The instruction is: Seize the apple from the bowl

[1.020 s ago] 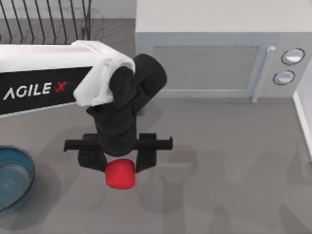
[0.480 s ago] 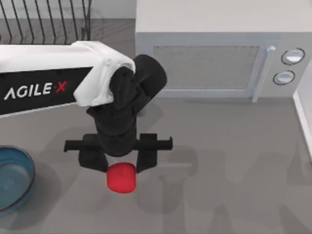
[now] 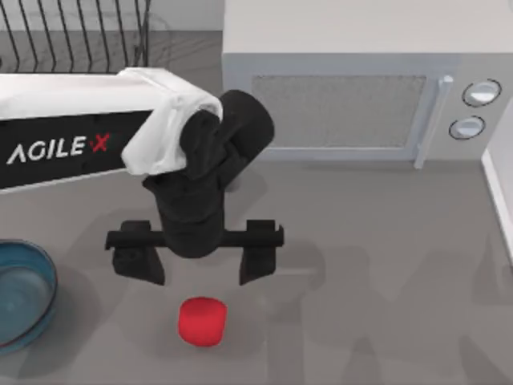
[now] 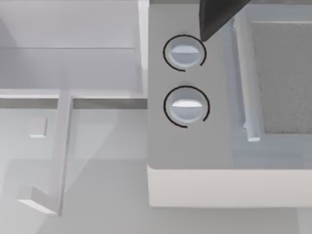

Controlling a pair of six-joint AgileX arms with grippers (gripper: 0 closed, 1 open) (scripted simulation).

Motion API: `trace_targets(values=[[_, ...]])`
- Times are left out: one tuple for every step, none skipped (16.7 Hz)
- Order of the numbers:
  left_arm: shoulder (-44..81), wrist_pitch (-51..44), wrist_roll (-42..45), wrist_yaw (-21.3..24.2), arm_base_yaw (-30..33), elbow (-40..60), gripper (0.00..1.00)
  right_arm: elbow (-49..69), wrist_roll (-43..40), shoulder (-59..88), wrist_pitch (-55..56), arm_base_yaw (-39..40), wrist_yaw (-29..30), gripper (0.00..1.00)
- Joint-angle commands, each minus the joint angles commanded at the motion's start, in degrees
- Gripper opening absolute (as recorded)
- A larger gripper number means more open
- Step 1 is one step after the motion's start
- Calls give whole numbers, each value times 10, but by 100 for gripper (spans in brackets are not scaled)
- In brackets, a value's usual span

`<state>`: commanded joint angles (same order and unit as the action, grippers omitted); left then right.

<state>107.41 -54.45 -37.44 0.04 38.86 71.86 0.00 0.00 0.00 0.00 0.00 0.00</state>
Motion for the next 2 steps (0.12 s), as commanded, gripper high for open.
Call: trace_targets(values=[[0,0,0,0,0,0,100,0,0,0,0,0,0,100],[0,0,0,0,0,0,100,0,0,0,0,0,0,100]])
